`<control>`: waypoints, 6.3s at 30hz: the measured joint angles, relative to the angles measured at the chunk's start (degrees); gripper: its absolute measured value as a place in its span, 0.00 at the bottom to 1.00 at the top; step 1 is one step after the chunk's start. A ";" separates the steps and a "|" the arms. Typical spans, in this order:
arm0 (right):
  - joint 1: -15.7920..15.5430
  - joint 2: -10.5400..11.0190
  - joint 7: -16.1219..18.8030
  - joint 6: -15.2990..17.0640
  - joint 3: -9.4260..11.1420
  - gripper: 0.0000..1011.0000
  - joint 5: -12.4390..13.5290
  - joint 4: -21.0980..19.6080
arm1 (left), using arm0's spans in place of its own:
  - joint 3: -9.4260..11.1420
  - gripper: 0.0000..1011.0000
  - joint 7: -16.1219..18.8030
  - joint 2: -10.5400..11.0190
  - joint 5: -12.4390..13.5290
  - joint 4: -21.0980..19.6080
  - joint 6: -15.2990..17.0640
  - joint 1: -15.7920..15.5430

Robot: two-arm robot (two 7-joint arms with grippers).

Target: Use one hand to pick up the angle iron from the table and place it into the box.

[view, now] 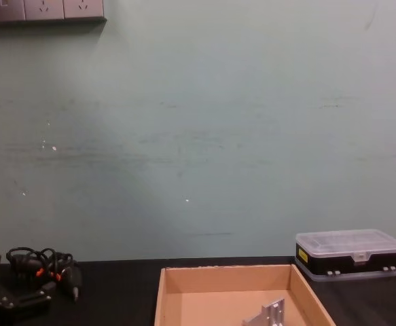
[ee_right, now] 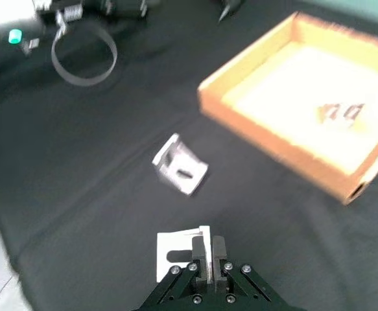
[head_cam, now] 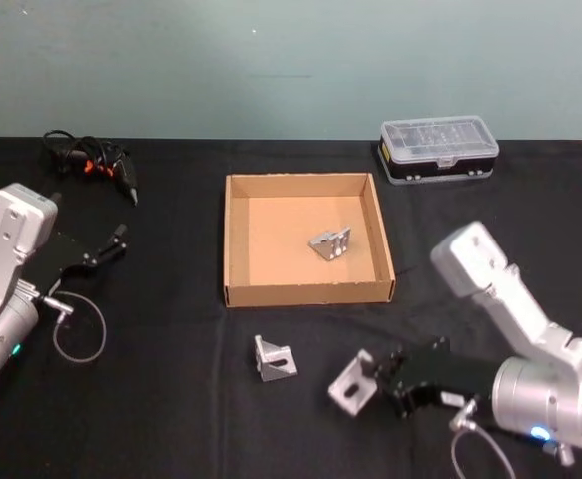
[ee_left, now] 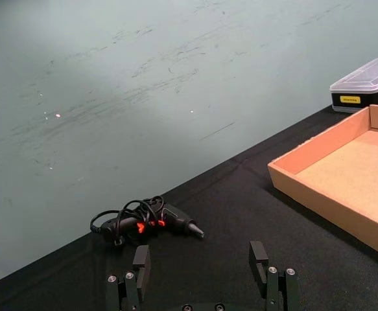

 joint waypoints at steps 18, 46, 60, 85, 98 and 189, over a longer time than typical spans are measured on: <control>10.04 -6.83 -5.50 -7.80 -0.22 0.06 -8.72 4.61 | 0.00 0.99 0.00 0.00 0.00 0.00 0.00 0.00; 27.34 -23.44 -3.14 -8.13 -9.38 0.06 -17.29 32.84 | 0.00 0.99 0.00 0.00 0.00 0.00 0.00 0.00; 28.68 -25.38 -2.41 -8.89 -9.47 0.06 -19.90 37.95 | 0.00 0.99 0.00 0.00 0.00 0.00 0.00 0.00; 26.34 -25.82 -0.10 -10.36 -5.67 0.61 -21.48 35.41 | 0.00 0.99 0.00 0.00 0.00 0.00 0.00 0.00; 20.49 -19.36 4.54 -13.71 -2.40 0.97 -18.99 25.21 | 0.00 0.99 0.00 0.00 0.00 0.00 0.00 0.00; 36.62 -11.44 32.26 -32.79 -28.10 0.99 -17.55 39.27 | 0.00 0.99 0.00 0.00 0.00 0.00 0.00 0.00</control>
